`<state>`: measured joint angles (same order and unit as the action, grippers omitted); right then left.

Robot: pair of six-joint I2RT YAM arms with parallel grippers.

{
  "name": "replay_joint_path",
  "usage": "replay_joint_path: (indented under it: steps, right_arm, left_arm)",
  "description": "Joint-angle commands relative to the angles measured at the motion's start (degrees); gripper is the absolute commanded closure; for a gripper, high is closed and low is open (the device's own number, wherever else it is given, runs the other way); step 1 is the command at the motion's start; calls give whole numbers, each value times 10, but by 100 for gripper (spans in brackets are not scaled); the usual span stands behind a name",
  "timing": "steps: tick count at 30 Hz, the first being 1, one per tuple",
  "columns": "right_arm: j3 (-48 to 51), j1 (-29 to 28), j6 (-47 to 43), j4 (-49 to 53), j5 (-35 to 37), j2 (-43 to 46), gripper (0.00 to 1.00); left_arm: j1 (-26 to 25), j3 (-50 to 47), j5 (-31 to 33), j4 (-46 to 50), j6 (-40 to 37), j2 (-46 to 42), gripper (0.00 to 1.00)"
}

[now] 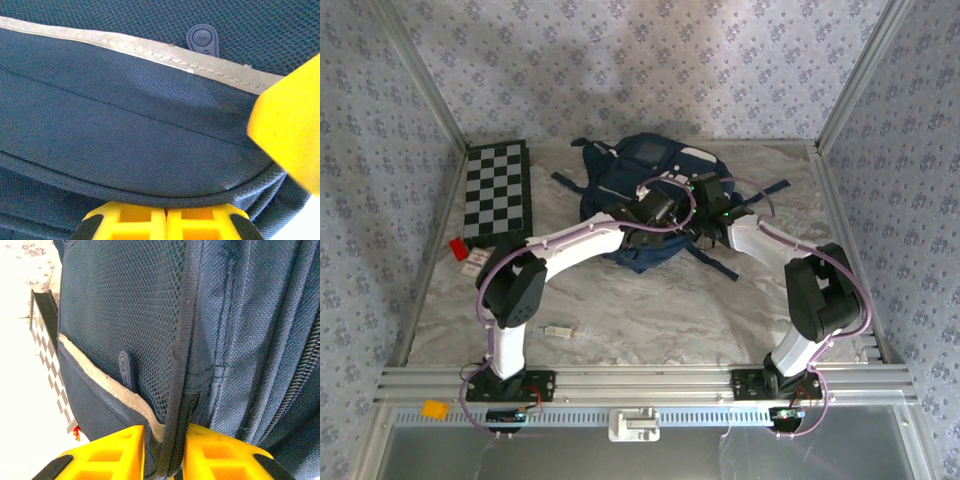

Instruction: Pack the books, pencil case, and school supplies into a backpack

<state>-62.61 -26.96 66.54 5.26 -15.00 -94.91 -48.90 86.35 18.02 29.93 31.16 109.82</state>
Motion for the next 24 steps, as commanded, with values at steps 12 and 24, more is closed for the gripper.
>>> replay_joint_path:
  steps: [12,24]
  right_arm:
    - [-5,26,-108,71,-2,33,100]
    - [-95,147,-268,229,-21,28,100]
  left_arm:
    - [44,-117,51,39,-1,-112,100]
    - [137,-232,-80,-108,-122,-182,100]
